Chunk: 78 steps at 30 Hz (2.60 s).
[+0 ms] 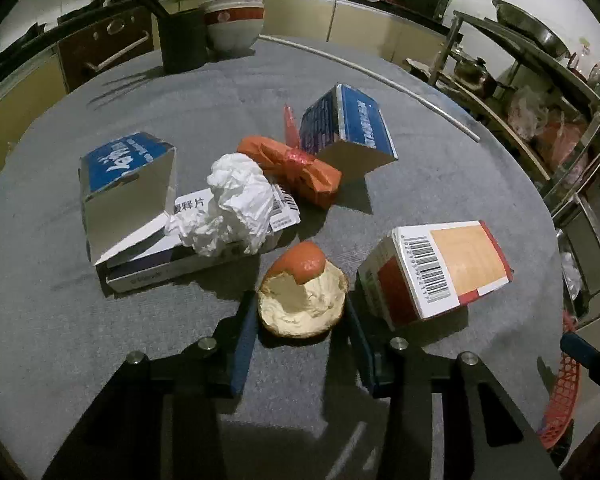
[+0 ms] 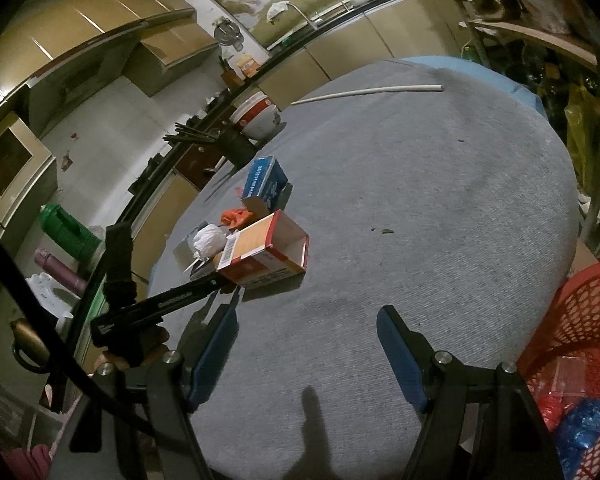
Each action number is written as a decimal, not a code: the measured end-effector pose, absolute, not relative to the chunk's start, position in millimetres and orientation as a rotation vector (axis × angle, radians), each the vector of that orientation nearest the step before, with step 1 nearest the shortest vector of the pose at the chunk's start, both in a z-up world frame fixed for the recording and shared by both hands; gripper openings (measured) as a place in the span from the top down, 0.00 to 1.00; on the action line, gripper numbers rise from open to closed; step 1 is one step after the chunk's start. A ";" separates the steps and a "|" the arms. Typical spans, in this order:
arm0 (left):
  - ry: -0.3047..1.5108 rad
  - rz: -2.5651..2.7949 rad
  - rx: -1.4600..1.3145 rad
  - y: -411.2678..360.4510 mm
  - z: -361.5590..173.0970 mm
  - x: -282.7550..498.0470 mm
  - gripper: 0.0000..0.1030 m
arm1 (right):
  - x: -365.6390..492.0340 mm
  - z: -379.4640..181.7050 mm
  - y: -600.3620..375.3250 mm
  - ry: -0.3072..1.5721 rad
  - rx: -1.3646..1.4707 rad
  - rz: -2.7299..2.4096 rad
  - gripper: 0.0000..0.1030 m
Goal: Collect trash
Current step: 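Grasp the bread crust with the left tool, then grasp the white-and-orange barcode box with the right tool while the left tool holds the crust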
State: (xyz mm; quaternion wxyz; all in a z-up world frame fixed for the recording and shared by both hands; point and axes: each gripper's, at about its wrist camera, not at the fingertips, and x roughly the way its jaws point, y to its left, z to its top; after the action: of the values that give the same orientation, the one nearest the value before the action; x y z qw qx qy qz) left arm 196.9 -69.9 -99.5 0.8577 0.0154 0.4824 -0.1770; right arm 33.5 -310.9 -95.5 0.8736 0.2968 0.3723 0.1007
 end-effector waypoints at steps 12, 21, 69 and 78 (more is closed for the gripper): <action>0.977 -0.348 0.032 -55.4 -93.7 170.7 0.82 | 35.3 -90.7 -299.7 0.778 0.598 0.223 0.26; 0.983 -0.320 -0.016 -30.0 -85.9 136.9 0.83 | 48.6 -85.4 -281.4 0.789 0.553 0.246 0.26; 0.944 -0.258 -0.066 3.7 -64.4 94.3 0.82 | 181.5 -69.2 -225.8 0.785 0.316 0.426 0.17; 0.958 -0.224 -0.034 2.3 -67.7 96.4 0.82 | 186.2 -94.9 -212.9 0.880 0.354 0.548 0.17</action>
State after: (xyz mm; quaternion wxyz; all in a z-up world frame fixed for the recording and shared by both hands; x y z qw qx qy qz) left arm 96.4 2.3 -67.7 0.8814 -0.0164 0.4598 -0.1074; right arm 186.2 -212.9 -94.9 0.8538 0.1683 0.4182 0.2606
